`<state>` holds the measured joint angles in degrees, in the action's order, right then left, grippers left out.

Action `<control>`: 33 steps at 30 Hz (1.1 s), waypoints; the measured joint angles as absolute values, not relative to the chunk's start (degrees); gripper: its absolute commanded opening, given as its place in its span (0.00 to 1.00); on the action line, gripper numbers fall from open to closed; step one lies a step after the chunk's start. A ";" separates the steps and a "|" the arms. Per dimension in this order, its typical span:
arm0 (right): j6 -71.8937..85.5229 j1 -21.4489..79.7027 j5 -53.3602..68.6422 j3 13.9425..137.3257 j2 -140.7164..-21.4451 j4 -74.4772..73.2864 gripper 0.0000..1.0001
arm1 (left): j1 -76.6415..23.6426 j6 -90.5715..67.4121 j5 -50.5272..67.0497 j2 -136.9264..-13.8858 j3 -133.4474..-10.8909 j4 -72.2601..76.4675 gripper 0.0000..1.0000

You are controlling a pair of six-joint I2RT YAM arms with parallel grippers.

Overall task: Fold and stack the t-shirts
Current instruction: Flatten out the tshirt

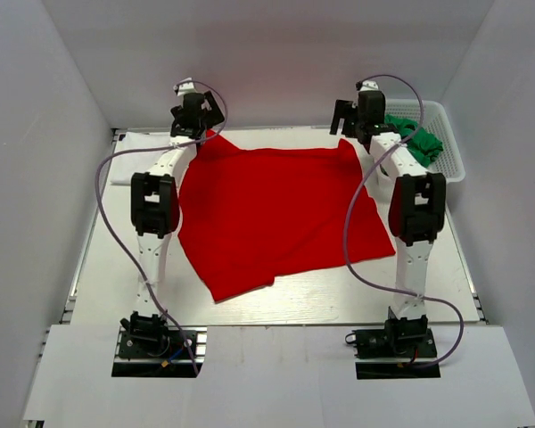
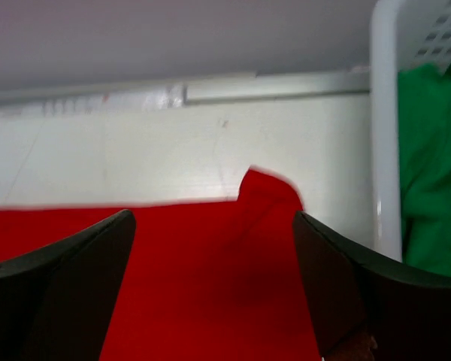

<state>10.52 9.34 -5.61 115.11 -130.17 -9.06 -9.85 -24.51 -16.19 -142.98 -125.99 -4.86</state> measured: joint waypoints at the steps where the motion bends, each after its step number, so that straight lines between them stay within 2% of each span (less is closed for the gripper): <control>1: 10.26 9.41 -4.05 111.53 -127.57 -9.28 0.90 | -9.80 -24.47 -15.16 -141.12 -124.20 -5.69 1.00; 6: 9.61 10.50 1.34 100.47 -116.90 -10.39 0.90 | -10.55 -23.94 -10.04 -129.82 -116.99 -7.94 1.00; 11: 9.82 12.71 3.57 91.53 -107.79 -10.48 0.90 | -12.01 -25.98 -1.91 -109.67 -96.25 -6.37 1.00; 15: 12.95 14.11 3.55 77.78 -101.21 -8.56 0.90 | -13.39 -30.13 2.72 -98.80 -80.58 -4.45 1.00; 18: 15.27 13.98 3.46 68.69 -99.26 -9.37 0.90 | -14.94 -32.69 6.22 -97.30 -71.53 -5.13 1.00; 27: 20.80 13.91 3.33 53.69 -96.25 -7.22 0.90 | -17.98 -35.44 8.45 -99.79 -59.02 -9.67 1.00; 33: 24.12 14.24 5.48 43.81 -88.95 -3.49 0.90 | -18.06 -37.58 8.25 -92.44 -48.97 -9.98 1.00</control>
